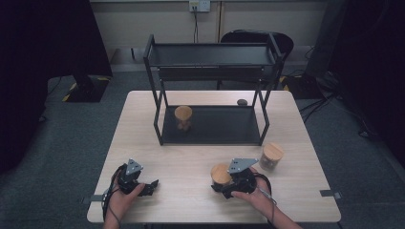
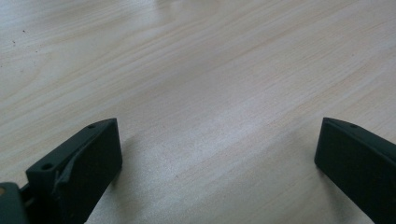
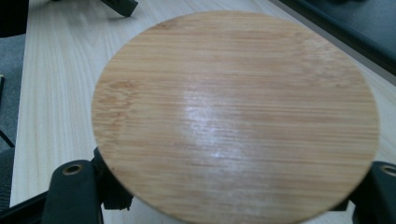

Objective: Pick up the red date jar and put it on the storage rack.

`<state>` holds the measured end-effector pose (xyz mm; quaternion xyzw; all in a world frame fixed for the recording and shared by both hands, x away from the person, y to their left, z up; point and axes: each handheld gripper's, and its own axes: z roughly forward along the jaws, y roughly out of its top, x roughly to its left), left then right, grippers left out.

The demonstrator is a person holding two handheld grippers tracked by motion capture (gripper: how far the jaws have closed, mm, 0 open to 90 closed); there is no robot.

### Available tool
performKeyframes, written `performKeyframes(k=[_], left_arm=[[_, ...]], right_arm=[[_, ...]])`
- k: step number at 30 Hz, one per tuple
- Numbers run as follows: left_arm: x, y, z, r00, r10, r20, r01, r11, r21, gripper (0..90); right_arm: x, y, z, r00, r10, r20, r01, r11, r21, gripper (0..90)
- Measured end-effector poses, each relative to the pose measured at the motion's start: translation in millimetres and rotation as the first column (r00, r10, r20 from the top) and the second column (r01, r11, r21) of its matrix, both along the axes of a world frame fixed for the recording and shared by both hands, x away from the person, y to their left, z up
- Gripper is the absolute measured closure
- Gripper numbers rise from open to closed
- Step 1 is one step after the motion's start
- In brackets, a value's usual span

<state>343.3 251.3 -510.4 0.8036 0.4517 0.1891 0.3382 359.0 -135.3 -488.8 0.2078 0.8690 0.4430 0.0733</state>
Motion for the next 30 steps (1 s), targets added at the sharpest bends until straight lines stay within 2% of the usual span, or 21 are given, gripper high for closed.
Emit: performKeyframes(k=[11,24,30], left_arm=[[0.0,0.0,0.0,1.0000,0.000,0.000,0.000,1.0000,0.000,0.4],[0.0,0.0,0.0,1.0000,0.000,0.000,0.000,1.0000,0.000,0.4],[0.0,0.0,0.0,1.0000,0.000,0.000,0.000,1.0000,0.000,0.4]], right_arm=[[13.7,7.7,6.9,0.9999,0.009,-0.008,-0.009,1.000,-0.015,25.2],[32.4,8.3,13.0,0.9996,-0.023,-0.015,0.022,1.000,-0.012,25.3],[40.7,9.0,14.2,0.9993,-0.037,-0.009,0.036,0.999,-0.028,25.3]])
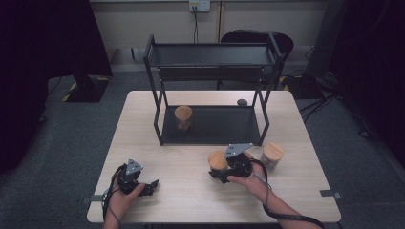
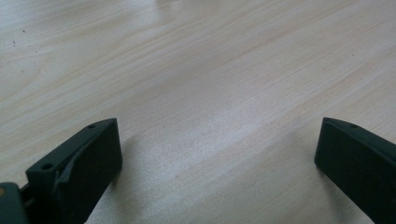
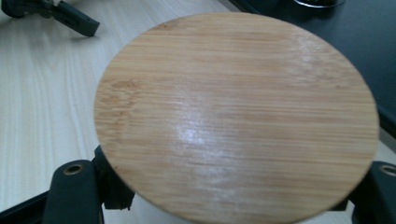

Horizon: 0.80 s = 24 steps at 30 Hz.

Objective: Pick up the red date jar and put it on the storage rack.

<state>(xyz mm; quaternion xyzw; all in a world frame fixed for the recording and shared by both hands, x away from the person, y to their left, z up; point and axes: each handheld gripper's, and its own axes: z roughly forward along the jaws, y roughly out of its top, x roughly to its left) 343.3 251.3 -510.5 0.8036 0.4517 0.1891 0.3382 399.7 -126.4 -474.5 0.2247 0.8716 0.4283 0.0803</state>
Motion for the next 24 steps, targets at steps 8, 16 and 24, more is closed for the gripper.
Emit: performKeyframes(k=[8,16,24], left_arm=[[0.0,0.0,0.0,1.0000,0.000,0.000,0.000,1.0000,0.000,0.4],[0.0,0.0,0.0,1.0000,0.000,0.000,0.000,1.0000,0.000,0.4],[0.0,0.0,0.0,1.0000,0.000,0.000,0.000,1.0000,0.000,0.3]], right_arm=[[11.5,0.0,5.5,0.9999,-0.016,0.000,0.016,1.000,0.000,25.4],[20.6,0.7,10.3,0.9996,-0.028,-0.002,0.028,1.000,-0.006,25.4],[29.5,5.4,16.7,0.9993,-0.036,-0.001,0.036,0.999,-0.004,25.5]])
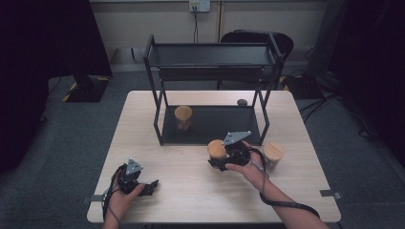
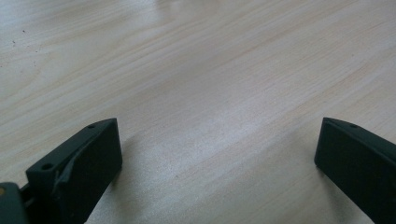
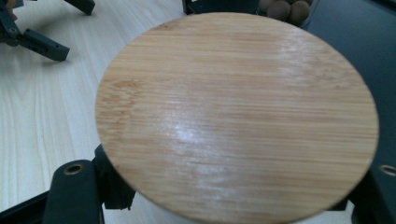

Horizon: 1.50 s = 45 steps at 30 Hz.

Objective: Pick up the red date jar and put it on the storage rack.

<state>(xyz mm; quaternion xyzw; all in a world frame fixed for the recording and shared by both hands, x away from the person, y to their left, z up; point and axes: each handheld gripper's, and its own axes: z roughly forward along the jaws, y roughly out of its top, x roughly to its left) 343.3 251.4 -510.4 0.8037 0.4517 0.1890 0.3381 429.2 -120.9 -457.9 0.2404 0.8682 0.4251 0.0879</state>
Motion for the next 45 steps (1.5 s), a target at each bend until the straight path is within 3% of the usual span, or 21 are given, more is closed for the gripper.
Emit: performKeyframes(k=[45], left_arm=[[0.0,0.0,0.0,1.0000,0.000,0.000,0.000,1.0000,0.000,0.3]], right_arm=[[45.0,7.6,14.7,0.9959,-0.089,0.010,0.089,0.996,0.003,25.6]])
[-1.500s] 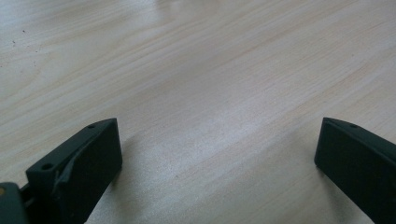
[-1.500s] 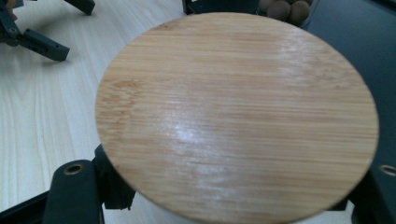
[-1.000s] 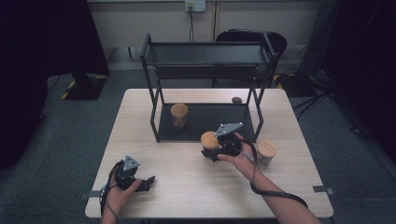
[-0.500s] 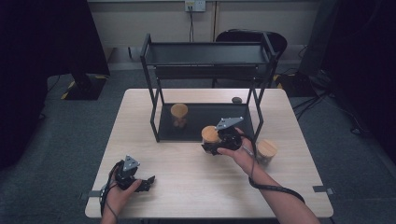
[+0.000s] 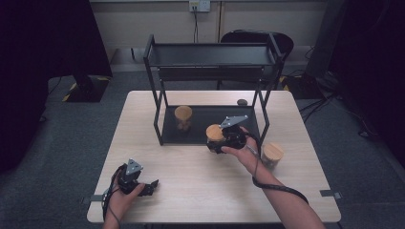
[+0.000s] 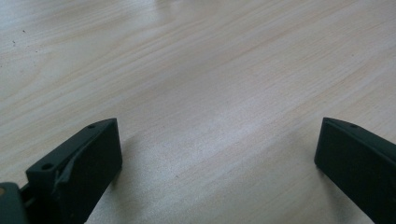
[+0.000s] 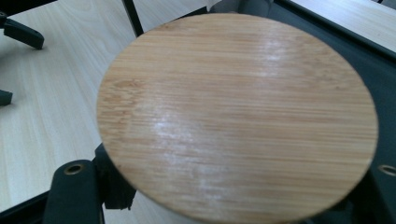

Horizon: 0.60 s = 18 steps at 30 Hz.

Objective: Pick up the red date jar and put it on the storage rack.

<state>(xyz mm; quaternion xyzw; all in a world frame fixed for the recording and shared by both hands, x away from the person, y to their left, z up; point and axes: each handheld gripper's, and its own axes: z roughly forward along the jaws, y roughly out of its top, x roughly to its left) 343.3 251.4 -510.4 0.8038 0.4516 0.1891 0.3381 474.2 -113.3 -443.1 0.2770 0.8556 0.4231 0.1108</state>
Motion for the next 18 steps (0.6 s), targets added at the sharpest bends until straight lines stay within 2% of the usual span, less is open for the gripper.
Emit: performKeyframes(k=[18], left_arm=[[0.0,0.0,0.0,1.0000,0.000,0.000,0.000,1.0000,0.000,0.4]], right_arm=[[21.3,6.4,2.4,0.9989,-0.047,0.005,0.047,0.999,-0.007,25.6]])
